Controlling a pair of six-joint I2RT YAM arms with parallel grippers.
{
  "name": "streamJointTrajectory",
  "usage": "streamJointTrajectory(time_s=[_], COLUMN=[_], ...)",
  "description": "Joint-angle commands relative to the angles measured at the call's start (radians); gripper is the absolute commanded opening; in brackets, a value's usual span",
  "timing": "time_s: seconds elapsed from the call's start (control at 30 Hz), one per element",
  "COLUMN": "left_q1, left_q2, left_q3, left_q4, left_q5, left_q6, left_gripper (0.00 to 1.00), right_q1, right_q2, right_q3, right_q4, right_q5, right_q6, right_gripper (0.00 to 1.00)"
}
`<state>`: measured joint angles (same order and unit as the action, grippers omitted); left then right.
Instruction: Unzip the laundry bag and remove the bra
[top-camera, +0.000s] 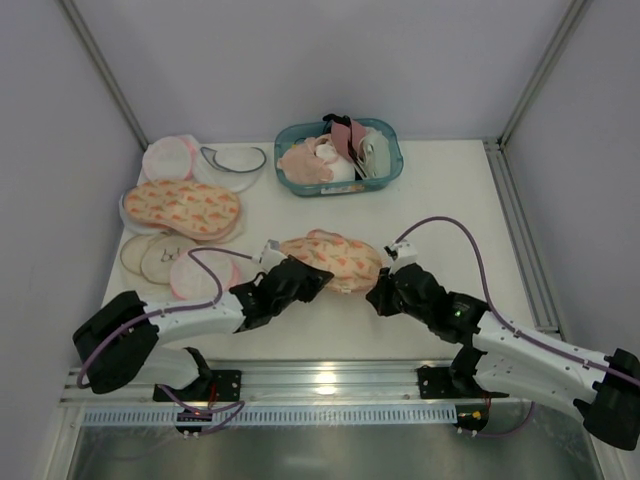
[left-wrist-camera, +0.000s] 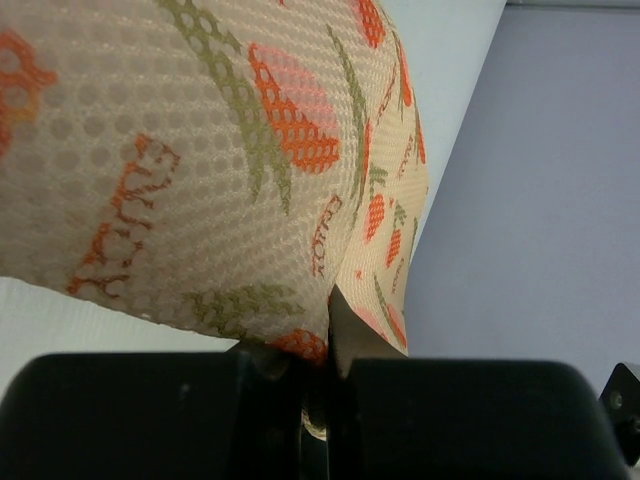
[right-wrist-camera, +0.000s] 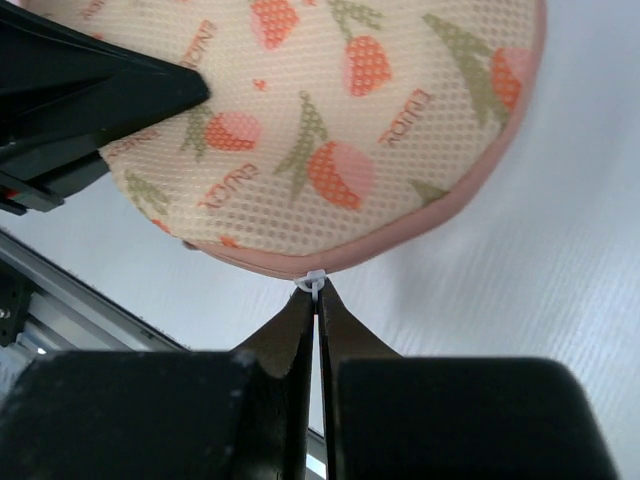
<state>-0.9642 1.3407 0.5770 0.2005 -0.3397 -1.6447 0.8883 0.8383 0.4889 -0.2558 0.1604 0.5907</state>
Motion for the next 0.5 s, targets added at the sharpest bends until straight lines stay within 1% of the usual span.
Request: streamJointTrajectory(time_s=[0.0,0.07,0.13,0.17,0.2,0.23,0.27,0.3,0.33,0.37,0.47], left_q1=[0.016,0.024,0.039,0.045,0.056,0.059,0.064,0.070,0.071,0.071,0.081], left_q2=[-0.044,-0.060,-0.069,-0.071,-0.069,-0.069,-0.071,-0.072,-0.080,-0.095,-0.135], left_q3=[-0.022,-0.022,-0.013,-0.006,-0.002,0.010,0.015,0.018,0.011,0.007,0.009], left_q4=[-0.001,0.002,-0.001,-0.004,-0.013,-0.027,-0.036,-0.052,-0.050,-0.047,-0.093], left_q5=[-0.001,0.050,0.097,0.158,0.189,0.217,0.273,0.292,0.313,0.362,0.422], left_q6=[0.080,0.117,0.202,0.239,0.309,0.342,0.380,0.414,0.481,0.518,0.643], left_gripper=[0.00,0.00,0.00,0.00,0.00,0.00,0.00,0.00,0.00,0.00,0.00], right_q1=[0.000,0.000,0.000,0.000,0.000,0.000,0.000,0.000,0.000,0.000,0.000], right_q2=[0.017,0.042,0.082,0.094,0.113,0.116,0.119,0.122,0.127,0.128,0.133], right_q3=[0.071,0.103,0.137,0.148,0.155,0.165,0.168,0.171,0.178,0.184,0.197], right_q4=[-0.160,-0.233,-0.313,-0.335,-0.348,-0.365,-0.369,-0.373,-0.385,-0.391,-0.405], right_q5=[0.097,0.155,0.247,0.276,0.295,0.312,0.339,0.352,0.363,0.382,0.398], right_q6=[0.012,0.017,0.041,0.053,0.060,0.064,0.066,0.063,0.064,0.067,0.066], right_gripper=[0.04,0.04,0.04,0.04,0.04,0.04,0.04,0.04,0.04,0.04,0.04])
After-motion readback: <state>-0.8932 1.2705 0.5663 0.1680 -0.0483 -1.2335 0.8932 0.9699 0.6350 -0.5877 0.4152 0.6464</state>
